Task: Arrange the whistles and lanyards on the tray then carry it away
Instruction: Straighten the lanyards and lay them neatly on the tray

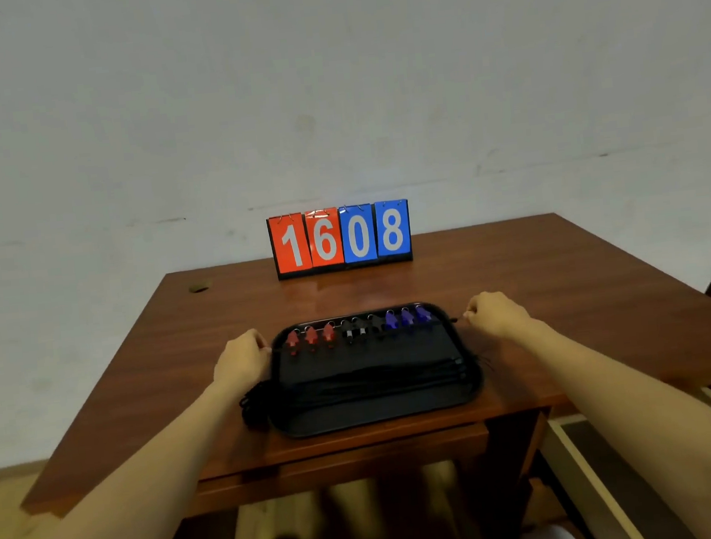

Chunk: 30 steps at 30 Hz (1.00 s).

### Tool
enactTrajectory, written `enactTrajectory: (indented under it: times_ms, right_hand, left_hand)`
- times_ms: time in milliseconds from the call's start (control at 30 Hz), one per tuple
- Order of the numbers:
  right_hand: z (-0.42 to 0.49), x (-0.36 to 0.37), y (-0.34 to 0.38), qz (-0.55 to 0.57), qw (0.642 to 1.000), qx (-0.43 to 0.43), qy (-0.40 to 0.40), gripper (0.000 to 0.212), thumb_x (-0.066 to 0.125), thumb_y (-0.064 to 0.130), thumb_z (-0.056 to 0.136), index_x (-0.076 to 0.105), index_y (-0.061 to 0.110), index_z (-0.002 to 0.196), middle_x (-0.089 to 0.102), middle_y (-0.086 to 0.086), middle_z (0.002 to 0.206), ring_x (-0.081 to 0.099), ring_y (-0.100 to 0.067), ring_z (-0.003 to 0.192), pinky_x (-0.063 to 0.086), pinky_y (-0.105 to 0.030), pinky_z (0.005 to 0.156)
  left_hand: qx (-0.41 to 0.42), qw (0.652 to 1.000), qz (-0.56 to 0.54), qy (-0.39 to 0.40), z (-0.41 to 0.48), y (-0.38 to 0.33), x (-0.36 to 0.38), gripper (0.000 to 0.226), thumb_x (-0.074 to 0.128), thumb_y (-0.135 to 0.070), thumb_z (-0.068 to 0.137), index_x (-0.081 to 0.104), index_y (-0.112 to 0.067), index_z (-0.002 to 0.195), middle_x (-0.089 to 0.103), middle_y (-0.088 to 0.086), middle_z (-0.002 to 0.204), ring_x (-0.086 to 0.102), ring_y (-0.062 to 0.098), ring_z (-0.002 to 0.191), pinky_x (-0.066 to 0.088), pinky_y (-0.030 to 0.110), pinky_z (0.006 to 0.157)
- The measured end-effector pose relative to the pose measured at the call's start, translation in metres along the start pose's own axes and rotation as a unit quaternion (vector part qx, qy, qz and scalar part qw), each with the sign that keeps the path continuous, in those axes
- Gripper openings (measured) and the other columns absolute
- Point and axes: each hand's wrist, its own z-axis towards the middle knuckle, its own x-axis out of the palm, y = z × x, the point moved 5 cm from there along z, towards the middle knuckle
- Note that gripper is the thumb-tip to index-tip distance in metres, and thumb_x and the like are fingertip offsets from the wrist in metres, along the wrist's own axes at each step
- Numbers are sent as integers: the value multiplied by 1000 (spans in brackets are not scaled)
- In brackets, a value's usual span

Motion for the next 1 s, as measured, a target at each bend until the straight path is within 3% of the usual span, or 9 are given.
enactTrajectory:
  times_ms: [100,167,267,400,500,733,900,1000]
  right_hand:
    - [-4,13,-9,-2,999,14,41,31,44,20,93,67,0,102,69,-16,99,60,-29,77,47,-34,67]
    - [-7,20,-12,-7,998,16,62,29,45,18,90,64,-4,88,69,-19,90,50,-24,67,39,-31,61]
    - [-14,26,-15,-9,996,16,88,21,47,18,88,53,10,69,58,-12,74,45,-23,65,36,-31,59]
    - [-23,33,-18,6,991,17,135,25,48,19,91,62,4,79,70,-18,85,59,-25,70,49,-35,66]
    - [-28,36,-20,9,987,10,159,28,46,20,93,66,1,86,70,-16,90,64,-25,76,53,-34,72]
    - [-35,41,-22,15,985,-10,169,24,50,18,92,68,1,88,70,-13,86,65,-22,74,54,-29,71]
    - [-35,41,-25,-16,989,-13,144,27,56,24,91,69,1,94,72,-14,93,65,-23,77,53,-35,74]
    - [-36,40,-27,-33,991,-18,126,31,62,30,90,60,5,108,64,-10,105,58,-25,92,48,-34,76]
  left_hand:
    - [-3,999,12,31,-8,7,11,11,56,-22,92,60,-12,91,67,12,96,61,28,82,47,33,66]
    - [4,999,21,42,-13,9,17,10,57,-21,92,61,-13,88,66,10,94,60,27,83,47,34,68]
    - [12,999,21,47,-20,12,24,10,58,-19,91,61,-15,82,63,6,86,56,22,78,45,32,66]
    - [29,998,37,41,-34,13,29,10,57,-15,87,62,-15,79,63,5,80,58,23,73,43,30,58]
    - [45,998,46,28,-43,16,31,10,56,-13,84,61,-16,77,61,5,86,59,25,73,42,30,57]
    - [66,994,89,18,-50,25,37,8,58,-21,85,65,-19,84,58,5,99,58,29,99,44,37,85]
    - [58,989,132,-5,-50,27,42,9,57,-26,86,66,-25,84,56,2,101,50,29,107,33,42,95]
    - [48,988,145,-5,-53,28,45,9,58,-25,84,64,-28,90,50,2,110,38,28,116,24,44,100]
